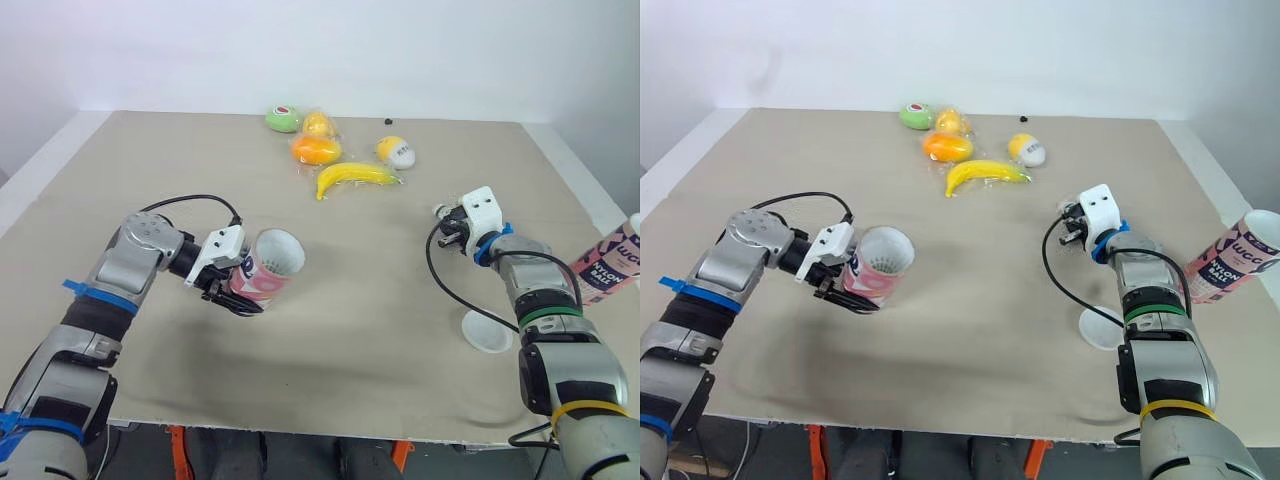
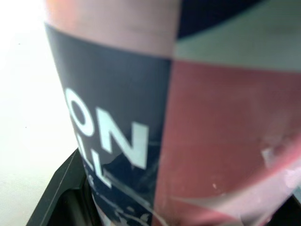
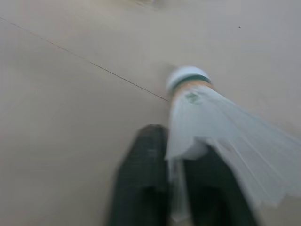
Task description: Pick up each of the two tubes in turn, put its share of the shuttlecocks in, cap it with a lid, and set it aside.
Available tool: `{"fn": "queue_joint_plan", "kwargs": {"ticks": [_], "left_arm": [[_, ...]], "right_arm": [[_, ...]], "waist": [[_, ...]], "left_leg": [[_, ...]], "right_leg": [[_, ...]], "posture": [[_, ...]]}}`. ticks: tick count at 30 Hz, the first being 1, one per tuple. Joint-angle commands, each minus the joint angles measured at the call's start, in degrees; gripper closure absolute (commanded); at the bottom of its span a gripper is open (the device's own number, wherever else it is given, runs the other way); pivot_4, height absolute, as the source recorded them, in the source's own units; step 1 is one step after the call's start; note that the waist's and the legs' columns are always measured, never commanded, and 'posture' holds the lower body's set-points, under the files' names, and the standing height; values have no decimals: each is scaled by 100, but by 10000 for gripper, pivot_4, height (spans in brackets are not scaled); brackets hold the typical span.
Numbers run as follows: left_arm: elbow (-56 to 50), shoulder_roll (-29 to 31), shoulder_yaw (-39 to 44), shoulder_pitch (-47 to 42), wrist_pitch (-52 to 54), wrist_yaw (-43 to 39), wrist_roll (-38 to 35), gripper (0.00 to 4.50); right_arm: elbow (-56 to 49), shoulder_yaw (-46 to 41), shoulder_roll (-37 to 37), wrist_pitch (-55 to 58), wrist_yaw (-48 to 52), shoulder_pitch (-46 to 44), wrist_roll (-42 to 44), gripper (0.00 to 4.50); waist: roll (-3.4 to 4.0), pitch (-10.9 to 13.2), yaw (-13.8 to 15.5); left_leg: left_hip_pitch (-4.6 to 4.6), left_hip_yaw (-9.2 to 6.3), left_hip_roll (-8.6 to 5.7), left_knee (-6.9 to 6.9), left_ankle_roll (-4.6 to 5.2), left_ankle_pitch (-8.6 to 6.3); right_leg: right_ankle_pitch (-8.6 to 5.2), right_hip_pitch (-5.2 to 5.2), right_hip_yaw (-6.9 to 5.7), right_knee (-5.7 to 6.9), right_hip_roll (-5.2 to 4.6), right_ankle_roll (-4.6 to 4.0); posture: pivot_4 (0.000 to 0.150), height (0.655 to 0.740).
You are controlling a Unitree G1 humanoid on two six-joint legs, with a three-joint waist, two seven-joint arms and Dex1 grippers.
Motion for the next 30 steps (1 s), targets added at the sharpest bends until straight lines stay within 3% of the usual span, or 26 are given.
{"fn": "queue_joint_plan", "kwargs": {"ticks": [1,6,11,14,19,26,30], "left_arm": [[-162,43,-49,138,70,-46,42,14973],[-163,44,-40,134,87,-61,53,14973],[-103,15,-66,76,94,-99,70,14973],[-61,-1,-91,38,73,-102,73,14973],[25,-56,-132,-35,39,-102,88,14973],[46,-83,-139,-62,42,-102,73,14973],[21,-69,-142,-41,53,-102,64,14973]], "right_arm": [[-223,-85,-69,-121,103,-31,48,44834],[-2113,-346,-153,505,867,443,697,44834],[-6626,236,-531,1477,2537,1416,2039,44834],[-7846,539,-732,1959,2894,1247,2397,44834],[-8200,1198,-777,2089,3308,520,2183,44834],[-7317,2283,-573,1580,3658,-231,1062,44834],[-7077,2499,-371,1463,3876,-463,875,44834]], "waist": [[0,0,0],[4,2,3],[18,8,15],[21,8,15],[14,7,15],[12,6,35],[12,6,39]], "left_leg": [[0,0,0,0,0,0],[-3,-2,0,-4,0,0],[-5,-4,1,-7,1,-1],[-6,-7,3,-8,2,-4],[-5,-5,5,14,-1,3],[-7,4,9,10,4,8],[-10,1,8,4,4,8]], "right_leg": [[0,0,0,0,0,0],[-1,-2,0,0,0,0],[-4,-5,-1,1,1,1],[-7,-5,-5,2,2,-1],[-11,0,-9,1,-2,36],[-12,-10,-10,2,-3,30],[-13,-13,-11,2,-2,24]], "posture": [[1500,7400],[1500,7400],[1500,7400],[1500,7400],[1500,7400],[1500,7400],[1500,7400]]}}
